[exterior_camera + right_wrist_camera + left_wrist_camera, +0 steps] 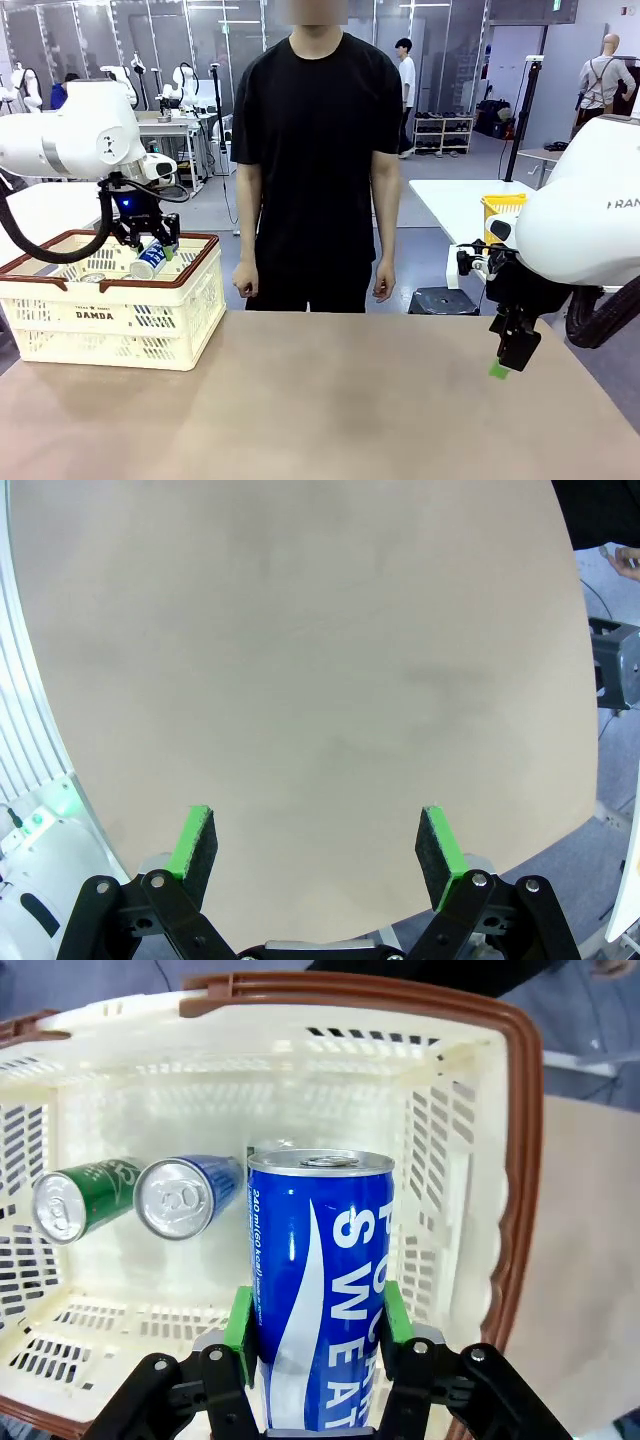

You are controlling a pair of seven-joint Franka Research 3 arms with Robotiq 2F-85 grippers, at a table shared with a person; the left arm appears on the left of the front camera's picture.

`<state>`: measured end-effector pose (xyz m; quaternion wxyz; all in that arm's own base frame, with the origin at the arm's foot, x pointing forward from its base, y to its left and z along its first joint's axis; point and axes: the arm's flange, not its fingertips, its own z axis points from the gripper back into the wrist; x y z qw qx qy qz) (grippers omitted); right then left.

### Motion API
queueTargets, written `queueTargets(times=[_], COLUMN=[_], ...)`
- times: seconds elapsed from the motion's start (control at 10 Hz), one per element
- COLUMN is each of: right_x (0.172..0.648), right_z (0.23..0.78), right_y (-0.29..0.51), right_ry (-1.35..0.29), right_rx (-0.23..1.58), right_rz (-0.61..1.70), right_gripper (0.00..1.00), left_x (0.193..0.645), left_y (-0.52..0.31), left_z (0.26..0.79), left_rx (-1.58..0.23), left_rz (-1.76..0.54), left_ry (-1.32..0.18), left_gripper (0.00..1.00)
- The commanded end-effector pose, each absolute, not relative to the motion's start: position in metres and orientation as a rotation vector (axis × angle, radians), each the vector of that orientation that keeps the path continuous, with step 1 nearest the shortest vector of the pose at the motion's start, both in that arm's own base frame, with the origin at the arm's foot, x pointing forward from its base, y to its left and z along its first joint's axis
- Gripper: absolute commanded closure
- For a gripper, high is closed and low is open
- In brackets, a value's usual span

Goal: Place the drinks into the Shopping basket.
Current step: Pick up one drink and place it into the Shopping basket.

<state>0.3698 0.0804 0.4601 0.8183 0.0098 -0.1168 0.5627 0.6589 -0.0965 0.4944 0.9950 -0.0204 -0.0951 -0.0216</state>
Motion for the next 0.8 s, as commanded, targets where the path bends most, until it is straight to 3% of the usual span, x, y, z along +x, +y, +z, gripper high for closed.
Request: queueTargets(times=[0.0,0.7], right_x=[0.37,0.37], right_z=[0.461,0.461], right_y=[0.081,0.081], right_ry=[-0.243,-0.243], right_rx=[0.013,0.013], right_rz=[1.197,1.197], right_gripper=[0.0,0.0], left_x=[0.672,0.69], left_y=[-0.099,-0.112], left_z=[0.486,0.411], left_rx=[-0.094,-0.169], left_rz=[0.013,0.051], left_ry=[-0.174,-0.073], left_gripper=[0.43,0.43])
